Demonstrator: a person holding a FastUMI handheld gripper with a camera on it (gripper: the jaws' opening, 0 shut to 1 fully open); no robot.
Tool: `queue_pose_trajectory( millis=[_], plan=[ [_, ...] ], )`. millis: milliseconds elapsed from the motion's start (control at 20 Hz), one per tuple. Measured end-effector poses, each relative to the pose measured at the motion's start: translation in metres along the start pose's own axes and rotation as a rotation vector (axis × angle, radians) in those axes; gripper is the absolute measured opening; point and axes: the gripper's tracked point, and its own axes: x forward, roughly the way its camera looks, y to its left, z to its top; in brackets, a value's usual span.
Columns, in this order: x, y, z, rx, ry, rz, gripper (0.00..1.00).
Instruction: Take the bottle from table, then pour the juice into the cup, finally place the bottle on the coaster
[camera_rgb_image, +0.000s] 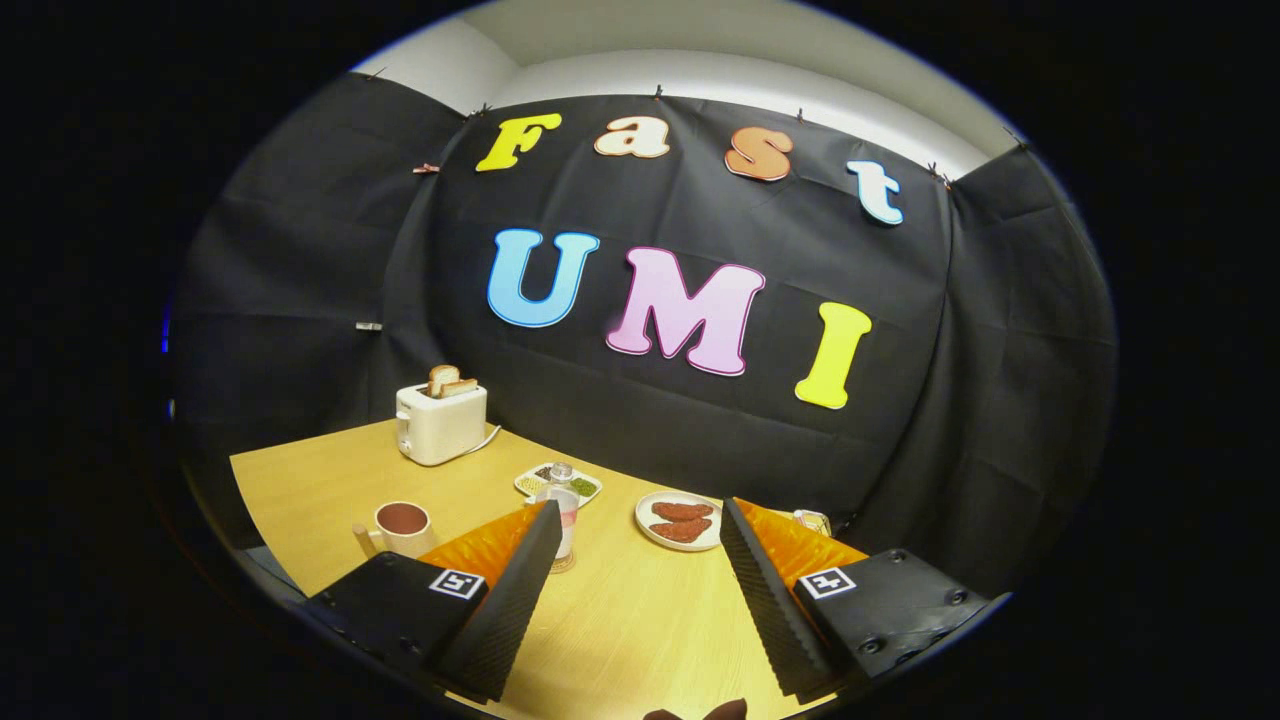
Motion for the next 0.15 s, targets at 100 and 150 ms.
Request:
queue_pose_trajectory(
  millis=[100, 150],
  plan=[
    [-0.0066, -0.0034, 0.0013, 0.014, -0.009, 0.003, 0.98],
    [-0.0093, -0.0062, 0.001, 0.016, -0.014, 0.007, 0.98]
  ],
)
